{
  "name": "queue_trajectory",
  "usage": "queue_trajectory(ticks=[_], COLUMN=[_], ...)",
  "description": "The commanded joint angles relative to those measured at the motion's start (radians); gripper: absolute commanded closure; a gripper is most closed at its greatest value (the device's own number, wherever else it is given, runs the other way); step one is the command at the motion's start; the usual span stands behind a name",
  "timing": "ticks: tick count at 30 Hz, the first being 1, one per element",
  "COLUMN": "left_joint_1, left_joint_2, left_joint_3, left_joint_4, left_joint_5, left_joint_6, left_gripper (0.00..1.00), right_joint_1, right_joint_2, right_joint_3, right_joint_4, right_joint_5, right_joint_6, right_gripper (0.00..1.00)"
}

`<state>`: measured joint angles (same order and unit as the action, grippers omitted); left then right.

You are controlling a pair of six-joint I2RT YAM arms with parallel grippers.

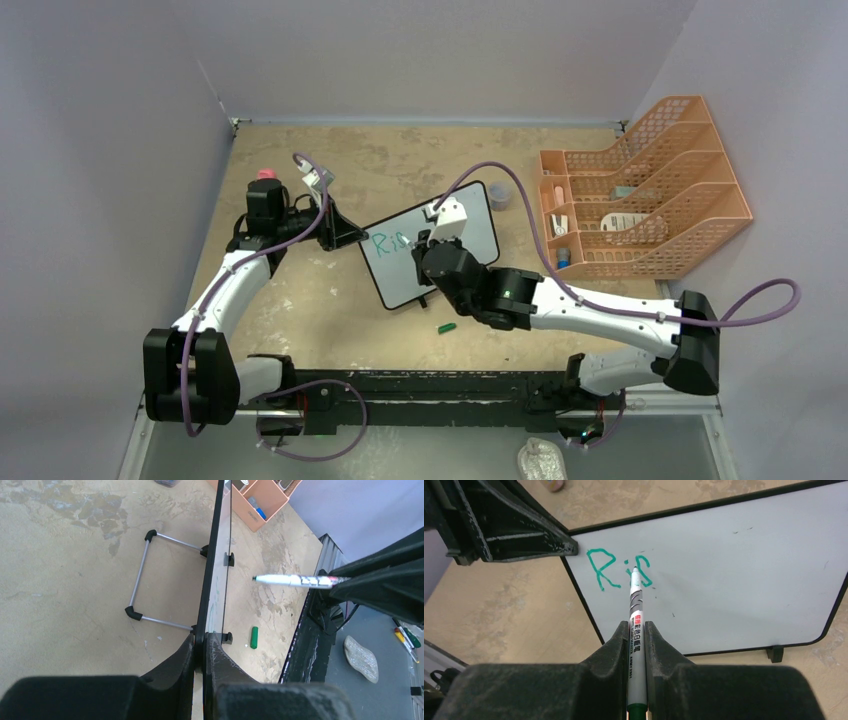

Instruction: Write a sentence on the whiteboard

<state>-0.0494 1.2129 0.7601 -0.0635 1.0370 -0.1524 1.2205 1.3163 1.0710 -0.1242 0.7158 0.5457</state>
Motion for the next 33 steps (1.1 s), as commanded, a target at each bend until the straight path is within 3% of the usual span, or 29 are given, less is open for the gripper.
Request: queue_trajectory(ticks=[1,33], left_joint_1=[-0.004,-0.004], left_joint_2=[0.005,0.008], left_joint_3=[0.029,0.032], left_joint_4=[0.002,-0.002], left_joint_5=[-0.012,-0.012], left_joint_6=[0.028,0.031], left_gripper=[1.0,1.0], right_joint_1=[-0.037,-0.069], right_joint_2=[-0.037,0.015], right_joint_3=[-0.023,-0.036], right_joint_4=[0.017,0.08], right_joint_5=[-0.002,-0.067], right_joint_6=[-0.01,-0.011], right_gripper=[1.0,1.0])
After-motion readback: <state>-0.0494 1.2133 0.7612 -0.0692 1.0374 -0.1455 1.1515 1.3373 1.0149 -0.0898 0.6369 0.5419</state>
